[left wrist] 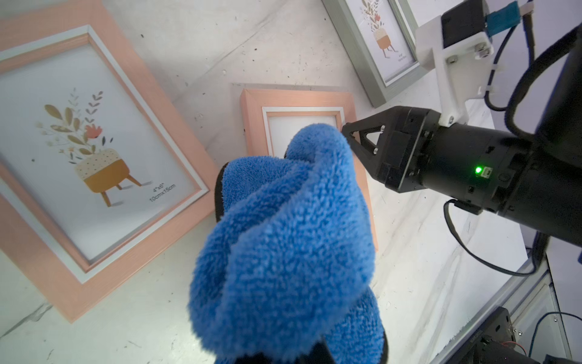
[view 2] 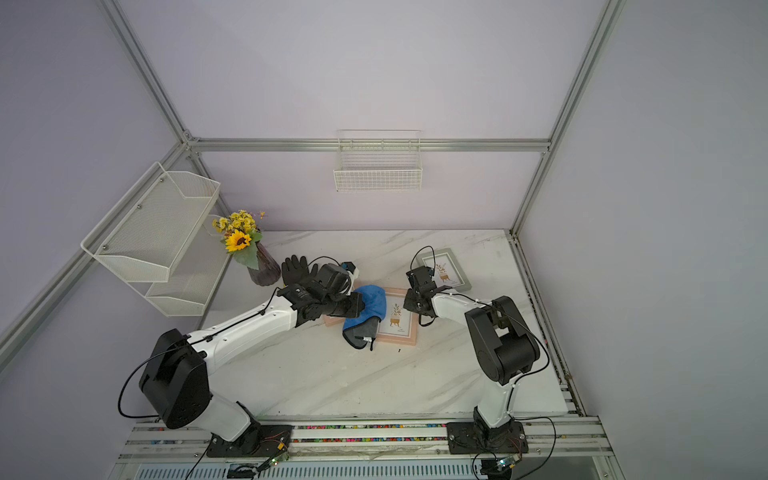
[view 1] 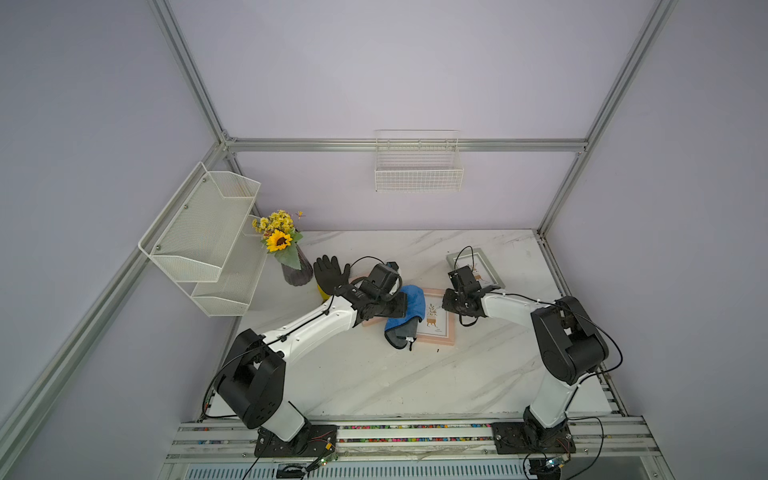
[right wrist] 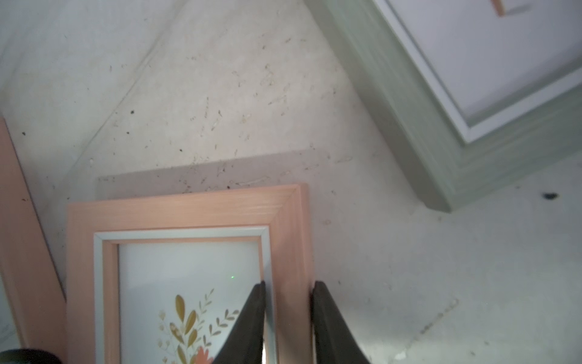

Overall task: Wipe the picture frame with a cloth
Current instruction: Wipe the dirt from the picture frame, then move the picture frame to the center of the board, then adjust the cleaning item.

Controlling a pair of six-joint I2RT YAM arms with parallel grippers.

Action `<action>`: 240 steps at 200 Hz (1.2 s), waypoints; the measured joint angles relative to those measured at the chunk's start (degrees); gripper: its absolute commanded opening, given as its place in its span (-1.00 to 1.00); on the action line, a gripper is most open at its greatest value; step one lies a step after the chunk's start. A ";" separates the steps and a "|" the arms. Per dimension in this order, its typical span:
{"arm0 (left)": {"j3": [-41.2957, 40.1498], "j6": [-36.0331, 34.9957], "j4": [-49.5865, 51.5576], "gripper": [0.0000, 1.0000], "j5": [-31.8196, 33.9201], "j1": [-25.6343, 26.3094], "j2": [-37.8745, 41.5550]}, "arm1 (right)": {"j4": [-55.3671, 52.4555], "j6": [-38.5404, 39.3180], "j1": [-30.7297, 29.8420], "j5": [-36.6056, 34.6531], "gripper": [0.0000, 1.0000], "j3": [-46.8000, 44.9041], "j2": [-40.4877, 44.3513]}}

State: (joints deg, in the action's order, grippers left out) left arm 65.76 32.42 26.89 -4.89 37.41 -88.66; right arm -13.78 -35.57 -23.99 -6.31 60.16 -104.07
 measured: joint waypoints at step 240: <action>-9.51 2.73 -19.23 -0.89 -7.28 -1.57 4.81 | 1.77 4.31 -0.50 11.43 0.48 -1.64 26.38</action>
State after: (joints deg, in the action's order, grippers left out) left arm 56.25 35.16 7.66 -12.16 35.83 -83.85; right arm -12.01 -31.27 -24.49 5.13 58.52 -77.69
